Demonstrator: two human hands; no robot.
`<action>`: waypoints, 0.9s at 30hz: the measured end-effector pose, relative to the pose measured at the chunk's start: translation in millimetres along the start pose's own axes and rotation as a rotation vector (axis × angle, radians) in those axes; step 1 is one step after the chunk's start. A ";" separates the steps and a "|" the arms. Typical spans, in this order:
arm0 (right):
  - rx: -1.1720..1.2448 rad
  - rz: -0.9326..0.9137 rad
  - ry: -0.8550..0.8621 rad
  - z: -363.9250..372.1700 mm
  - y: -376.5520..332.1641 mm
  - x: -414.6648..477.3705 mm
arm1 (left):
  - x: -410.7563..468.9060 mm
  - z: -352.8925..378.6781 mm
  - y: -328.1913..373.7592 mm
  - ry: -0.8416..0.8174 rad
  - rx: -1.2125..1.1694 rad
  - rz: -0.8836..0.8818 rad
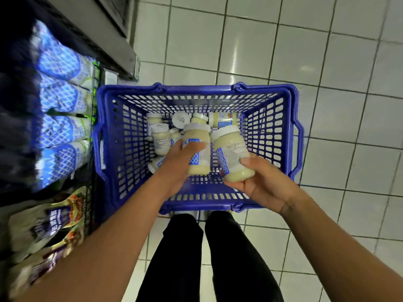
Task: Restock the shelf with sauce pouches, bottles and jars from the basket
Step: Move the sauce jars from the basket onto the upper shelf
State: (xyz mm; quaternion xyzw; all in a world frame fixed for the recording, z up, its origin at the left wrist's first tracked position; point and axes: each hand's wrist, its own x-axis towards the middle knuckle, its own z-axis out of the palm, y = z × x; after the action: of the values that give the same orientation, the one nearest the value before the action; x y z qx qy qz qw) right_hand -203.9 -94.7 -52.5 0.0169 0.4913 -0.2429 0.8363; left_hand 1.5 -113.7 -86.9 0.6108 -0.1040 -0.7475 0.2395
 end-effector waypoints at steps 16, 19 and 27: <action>-0.120 -0.349 -0.028 168.5 -57.9 -222.4 | -243.1 61.9 153.3 -0.096 0.040 0.202; -0.117 -0.443 -0.026 201.6 -70.3 -259.7 | -288.7 74.1 184.5 -0.111 0.017 0.251; -0.102 -0.542 -0.056 286.4 -98.3 -340.9 | -389.6 85.2 237.3 -0.105 -0.074 0.404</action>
State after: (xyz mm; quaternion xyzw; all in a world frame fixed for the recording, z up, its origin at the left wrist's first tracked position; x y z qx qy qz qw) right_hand -148.6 -124.9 399.1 -0.1638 0.4663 -0.4331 0.7537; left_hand 28.4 -141.3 375.6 0.5286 -0.2090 -0.7184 0.4010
